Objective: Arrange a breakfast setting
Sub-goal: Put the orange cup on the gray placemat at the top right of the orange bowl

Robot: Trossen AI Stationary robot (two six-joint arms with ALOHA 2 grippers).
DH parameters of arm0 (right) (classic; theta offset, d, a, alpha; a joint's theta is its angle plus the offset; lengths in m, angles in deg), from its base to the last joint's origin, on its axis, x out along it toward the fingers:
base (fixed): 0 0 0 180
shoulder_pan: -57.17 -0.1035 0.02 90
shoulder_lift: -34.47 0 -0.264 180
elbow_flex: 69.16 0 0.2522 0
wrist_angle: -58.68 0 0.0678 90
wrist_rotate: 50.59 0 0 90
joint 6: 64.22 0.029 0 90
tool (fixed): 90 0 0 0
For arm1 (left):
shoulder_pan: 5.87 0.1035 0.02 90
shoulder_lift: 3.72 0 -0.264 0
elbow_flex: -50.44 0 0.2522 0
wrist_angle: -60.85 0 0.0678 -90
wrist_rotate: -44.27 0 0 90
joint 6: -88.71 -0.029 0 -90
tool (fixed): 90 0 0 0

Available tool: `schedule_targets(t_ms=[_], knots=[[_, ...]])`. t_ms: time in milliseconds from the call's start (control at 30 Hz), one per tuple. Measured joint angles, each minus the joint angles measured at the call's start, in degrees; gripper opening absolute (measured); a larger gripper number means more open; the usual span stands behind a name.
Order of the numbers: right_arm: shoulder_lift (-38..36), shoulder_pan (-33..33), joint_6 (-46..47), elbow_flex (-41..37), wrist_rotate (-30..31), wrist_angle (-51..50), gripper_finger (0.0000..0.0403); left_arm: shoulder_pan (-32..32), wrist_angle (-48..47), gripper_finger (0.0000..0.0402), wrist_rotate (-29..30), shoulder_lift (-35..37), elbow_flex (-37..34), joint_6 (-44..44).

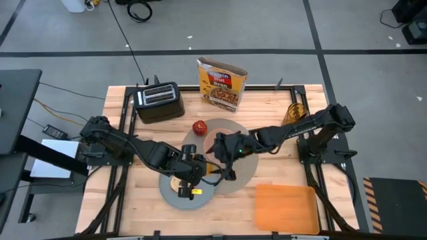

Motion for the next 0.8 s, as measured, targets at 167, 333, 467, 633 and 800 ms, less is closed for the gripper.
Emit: schedule_targets(t_ms=[167, 333, 467, 633, 800], knots=[[1.52, 1.80, -0.17, 0.01, -5.56, 0.90, 0.0391, 1.03, 1.41, 0.0014, 0.49, -1.55, -0.11, -2.00], [5.06, 2.12, 0.66, 0.04, -7.71, 0.75, 0.0386, 2.00, 3.41, 0.0016, 0.70, -2.91, -0.13, -4.01], [7.02, 1.99, 3.64, -0.01, -6.78, 2.12, 0.0372, 2.16, 5.14, 0.0015, 1.46, -3.48, -0.09, -5.29], [7.58, 2.08, 5.98, 0.00, -6.89, 2.97, 0.0336, 2.16, 5.43, 0.0015, 1.49, -3.67, -0.33, -5.15], [7.58, 2.10, 4.76, -0.07, -6.64, 3.81, 0.0319, 2.16, 5.39, 0.0015, 1.40, -3.67, -0.33, -4.18]])
